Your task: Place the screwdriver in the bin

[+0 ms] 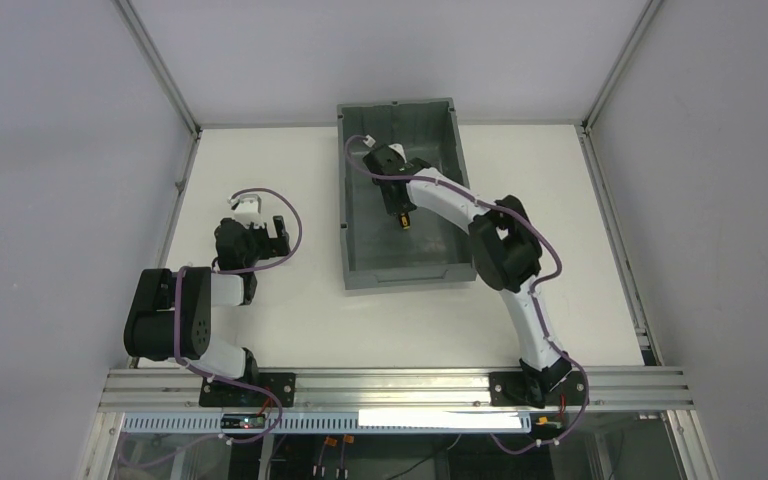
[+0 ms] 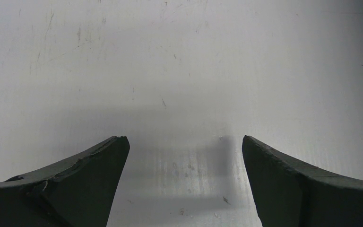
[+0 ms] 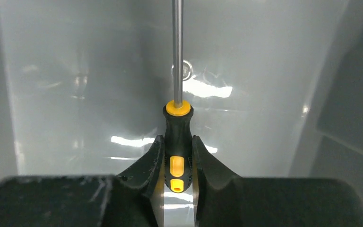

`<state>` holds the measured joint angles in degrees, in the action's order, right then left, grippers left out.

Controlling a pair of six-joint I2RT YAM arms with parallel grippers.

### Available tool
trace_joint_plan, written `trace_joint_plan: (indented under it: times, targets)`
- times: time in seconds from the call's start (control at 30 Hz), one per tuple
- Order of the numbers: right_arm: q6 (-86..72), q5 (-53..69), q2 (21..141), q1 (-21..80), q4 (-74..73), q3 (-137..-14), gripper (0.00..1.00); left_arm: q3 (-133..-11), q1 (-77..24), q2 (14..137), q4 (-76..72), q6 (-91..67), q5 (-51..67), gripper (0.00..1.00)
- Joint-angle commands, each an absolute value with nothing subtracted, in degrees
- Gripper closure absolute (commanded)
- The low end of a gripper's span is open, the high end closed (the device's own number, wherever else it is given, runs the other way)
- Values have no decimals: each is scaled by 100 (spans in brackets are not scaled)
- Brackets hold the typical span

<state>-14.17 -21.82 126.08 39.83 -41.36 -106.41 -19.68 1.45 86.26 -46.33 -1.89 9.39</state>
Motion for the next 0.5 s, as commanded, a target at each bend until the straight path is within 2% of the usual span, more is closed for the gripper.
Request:
trace_joint_plan:
  times: [0.0,0.17,0.2,0.33,0.43,0.47]
  targets:
    - [-2021,-1822,12811,3843,-4551,-11037,100,-2082,97,8619,-4817,-120,1002,1]
    - [-2179,-1471,13252,3732,-4612,-11214,100,-2079,101,8622,-4816,-116,1002,1]
    - [-2189,-1378,13331,3715,-4655,-11267,95,-2082,97,8622,-4816,-114,1002,1]
    - [-2310,-1138,13419,3618,-4756,-11361,58,-2083,97,8622,-4816,-119,1002,1]
    - [-2334,-1150,13255,3570,-4872,-11469,39,-2082,102,8621,-4816,-119,1002,1]
    - [-2262,-1159,13167,3564,-4939,-11554,35,-2083,97,8622,-4816,-119,1002,1]
